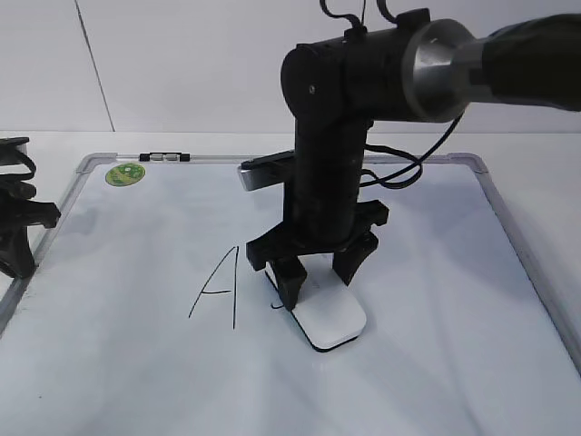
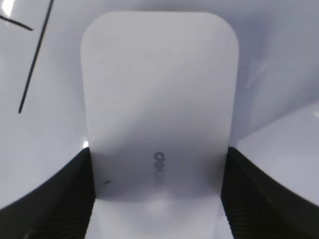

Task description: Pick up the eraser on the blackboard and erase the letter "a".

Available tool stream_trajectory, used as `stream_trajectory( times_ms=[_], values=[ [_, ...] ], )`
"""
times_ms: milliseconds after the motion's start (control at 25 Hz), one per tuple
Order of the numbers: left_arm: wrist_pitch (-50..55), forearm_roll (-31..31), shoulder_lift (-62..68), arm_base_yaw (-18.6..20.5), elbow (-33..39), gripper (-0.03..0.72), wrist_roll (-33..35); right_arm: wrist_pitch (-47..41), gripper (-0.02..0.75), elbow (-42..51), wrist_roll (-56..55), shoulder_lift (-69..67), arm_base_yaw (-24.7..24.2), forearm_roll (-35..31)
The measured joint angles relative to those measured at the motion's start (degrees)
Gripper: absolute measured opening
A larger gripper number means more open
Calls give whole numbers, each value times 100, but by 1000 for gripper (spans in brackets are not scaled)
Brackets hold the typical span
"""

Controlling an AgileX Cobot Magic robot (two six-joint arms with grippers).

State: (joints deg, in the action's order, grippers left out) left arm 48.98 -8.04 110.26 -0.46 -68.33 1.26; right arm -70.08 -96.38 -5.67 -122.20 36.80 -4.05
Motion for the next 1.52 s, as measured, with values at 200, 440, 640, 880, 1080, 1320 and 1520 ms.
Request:
stream_trajectory(
  times_ms=[200, 440, 640, 880, 1080, 1320, 1520],
  values=[
    [0, 0, 0, 0, 0, 15, 0, 0, 566, 0, -24, 0, -188, 0],
    [0, 0, 0, 0, 0, 15, 0, 0, 566, 0, -24, 0, -224, -15],
    [0, 0, 0, 0, 0, 15, 0, 0, 566, 0, -24, 0, -174, -42],
    [0, 0, 0, 0, 0, 17, 0, 0, 566, 0, -56, 0, 60, 197],
    [0, 0, 0, 0, 0, 19, 0, 0, 565, 8, -56, 0, 222, 359],
    [0, 0, 0, 0, 0, 20, 0, 0, 565, 8, -56, 0, 472, 359],
    [0, 0, 0, 9, 0, 22, 0, 0, 565, 21, -56, 0, 693, 327]
  ],
)
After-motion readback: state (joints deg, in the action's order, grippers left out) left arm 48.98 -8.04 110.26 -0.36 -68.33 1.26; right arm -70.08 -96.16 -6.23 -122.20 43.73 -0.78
